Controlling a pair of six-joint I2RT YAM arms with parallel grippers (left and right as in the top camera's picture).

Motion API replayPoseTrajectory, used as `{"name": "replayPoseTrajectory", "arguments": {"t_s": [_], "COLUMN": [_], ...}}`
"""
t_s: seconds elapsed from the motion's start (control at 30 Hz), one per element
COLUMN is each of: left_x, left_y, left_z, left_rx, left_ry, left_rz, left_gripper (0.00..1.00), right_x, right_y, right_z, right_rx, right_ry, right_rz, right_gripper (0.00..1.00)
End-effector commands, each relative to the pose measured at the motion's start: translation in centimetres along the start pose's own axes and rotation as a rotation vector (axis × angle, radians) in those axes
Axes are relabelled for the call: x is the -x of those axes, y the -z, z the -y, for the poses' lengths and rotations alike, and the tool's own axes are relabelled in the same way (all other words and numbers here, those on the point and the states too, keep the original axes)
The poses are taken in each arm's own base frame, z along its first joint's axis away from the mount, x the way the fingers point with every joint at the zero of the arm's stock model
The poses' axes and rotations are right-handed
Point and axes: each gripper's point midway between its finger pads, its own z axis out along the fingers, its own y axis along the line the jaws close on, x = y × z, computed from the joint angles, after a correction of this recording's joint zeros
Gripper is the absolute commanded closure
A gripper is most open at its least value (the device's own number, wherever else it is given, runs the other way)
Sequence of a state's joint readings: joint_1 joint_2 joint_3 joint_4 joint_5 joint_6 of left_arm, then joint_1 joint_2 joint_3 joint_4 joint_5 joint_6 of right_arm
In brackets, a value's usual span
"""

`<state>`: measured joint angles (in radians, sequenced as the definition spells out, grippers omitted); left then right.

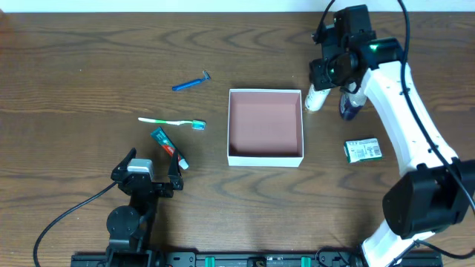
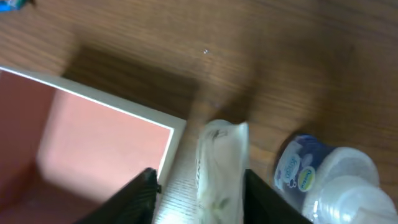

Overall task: Pack container
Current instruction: 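Reach the right gripper to the white Pantene tube and grasp it, then carry the Pantene tube over the box and lower it inside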

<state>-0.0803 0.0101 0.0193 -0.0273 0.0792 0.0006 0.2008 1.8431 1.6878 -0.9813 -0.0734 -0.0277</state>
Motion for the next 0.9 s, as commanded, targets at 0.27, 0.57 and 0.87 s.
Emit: {"name": "replayPoseTrajectory", "arguments": {"t_s": [0.27, 0.57, 0.87], "left_x": [-1.5, -1.5, -1.5], "left_y": [-0.1, -0.1, -0.1], "left_z": [0.1, 0.1, 0.1], "left_rx": [-0.012, -0.012, -0.012], "left_ry": [-0.005, -0.004, -0.005], "left_rz": [-0.047, -0.046, -0.047], "left_gripper": [0.02, 0.02, 0.02], "right_x": [0.5, 1.4, 2.7], "right_y": [0.1, 2.3, 11.5], "right_z": [1.3, 1.1, 0.5], "right_rx": [-0.095, -0.094, -0.077], "right_ry": [-0.006, -0.009, -0.146], "right_rz": [0.009, 0.061, 0.262], "right_gripper": [0.99, 0.99, 0.99]}}
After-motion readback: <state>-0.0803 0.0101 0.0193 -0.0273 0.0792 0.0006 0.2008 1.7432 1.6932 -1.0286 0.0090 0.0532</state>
